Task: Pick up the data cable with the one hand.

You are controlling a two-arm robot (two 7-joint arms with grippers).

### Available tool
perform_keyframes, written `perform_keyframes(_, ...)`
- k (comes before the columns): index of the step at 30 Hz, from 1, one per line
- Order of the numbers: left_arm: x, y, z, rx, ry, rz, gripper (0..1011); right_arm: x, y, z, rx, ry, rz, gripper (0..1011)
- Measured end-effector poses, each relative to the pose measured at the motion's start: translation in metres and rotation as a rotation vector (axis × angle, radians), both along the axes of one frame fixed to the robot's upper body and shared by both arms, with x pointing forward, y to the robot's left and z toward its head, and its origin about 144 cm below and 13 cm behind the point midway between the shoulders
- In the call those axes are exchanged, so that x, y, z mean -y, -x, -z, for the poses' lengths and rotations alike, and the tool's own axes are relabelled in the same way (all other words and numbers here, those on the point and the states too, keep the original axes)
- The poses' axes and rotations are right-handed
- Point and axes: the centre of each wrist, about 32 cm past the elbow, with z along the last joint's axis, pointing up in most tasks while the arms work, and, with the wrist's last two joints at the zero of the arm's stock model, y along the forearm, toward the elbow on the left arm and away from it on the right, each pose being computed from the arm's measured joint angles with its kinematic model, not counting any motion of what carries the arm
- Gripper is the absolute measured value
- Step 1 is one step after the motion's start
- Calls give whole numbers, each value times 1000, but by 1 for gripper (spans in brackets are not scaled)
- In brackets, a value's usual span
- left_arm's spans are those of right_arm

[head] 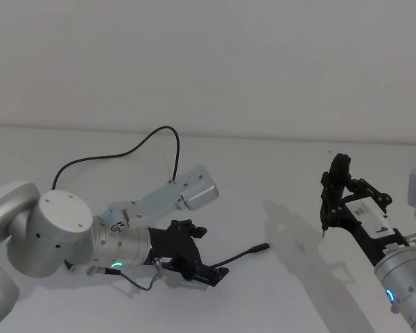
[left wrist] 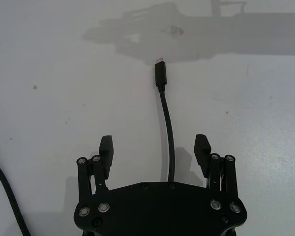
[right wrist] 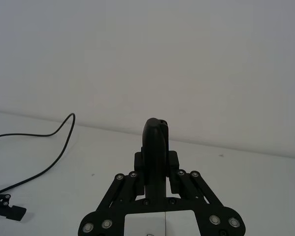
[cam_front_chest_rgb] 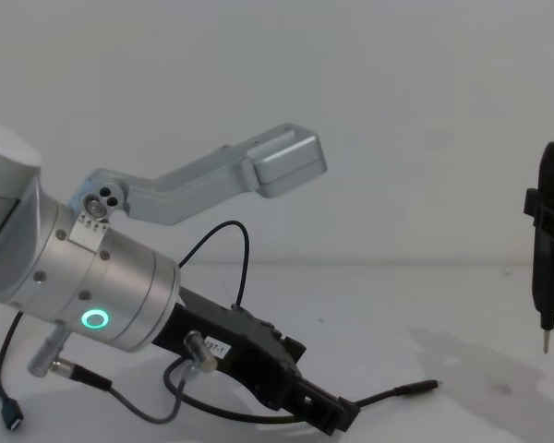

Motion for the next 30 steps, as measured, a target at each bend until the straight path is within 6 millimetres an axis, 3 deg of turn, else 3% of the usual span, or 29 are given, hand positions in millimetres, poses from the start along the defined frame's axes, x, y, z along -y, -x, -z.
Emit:
perform_keyframes(26,8,0,4,-4,-19,-18,1000,0,0,0,0,0,0,268)
perform_keyframes(30,9,0,4,-5,-22,-21,919,0,0,0,0,0,0,268)
